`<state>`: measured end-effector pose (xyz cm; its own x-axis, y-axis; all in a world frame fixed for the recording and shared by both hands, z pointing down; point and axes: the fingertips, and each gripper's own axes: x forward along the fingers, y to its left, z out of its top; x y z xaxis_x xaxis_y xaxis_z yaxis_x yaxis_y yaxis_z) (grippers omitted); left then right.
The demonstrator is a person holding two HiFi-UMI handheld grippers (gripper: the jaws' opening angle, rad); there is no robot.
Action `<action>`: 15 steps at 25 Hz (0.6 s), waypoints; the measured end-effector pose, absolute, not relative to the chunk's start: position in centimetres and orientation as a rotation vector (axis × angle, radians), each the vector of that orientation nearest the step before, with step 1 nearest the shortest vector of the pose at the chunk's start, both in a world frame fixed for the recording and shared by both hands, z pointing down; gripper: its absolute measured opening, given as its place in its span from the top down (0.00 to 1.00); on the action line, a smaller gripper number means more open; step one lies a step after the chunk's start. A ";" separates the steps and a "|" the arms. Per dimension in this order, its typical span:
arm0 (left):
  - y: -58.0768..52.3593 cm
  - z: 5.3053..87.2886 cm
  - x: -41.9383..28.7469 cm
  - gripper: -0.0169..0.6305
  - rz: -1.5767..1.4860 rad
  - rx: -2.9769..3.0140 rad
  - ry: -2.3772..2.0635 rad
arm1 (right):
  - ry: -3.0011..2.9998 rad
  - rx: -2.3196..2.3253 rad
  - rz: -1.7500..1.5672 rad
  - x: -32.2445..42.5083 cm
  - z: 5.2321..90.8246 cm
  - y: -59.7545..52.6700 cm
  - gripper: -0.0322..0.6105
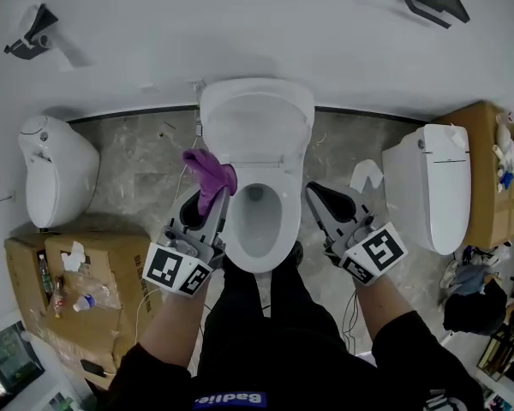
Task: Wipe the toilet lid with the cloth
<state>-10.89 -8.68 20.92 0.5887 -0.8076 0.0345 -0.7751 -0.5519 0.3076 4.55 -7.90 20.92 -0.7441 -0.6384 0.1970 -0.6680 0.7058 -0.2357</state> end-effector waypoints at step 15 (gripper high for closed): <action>-18.2 31.8 -11.7 0.85 -0.110 2.529 -1.390 | -2.656 1.180 0.307 8.1 34.2 -18.6 0.90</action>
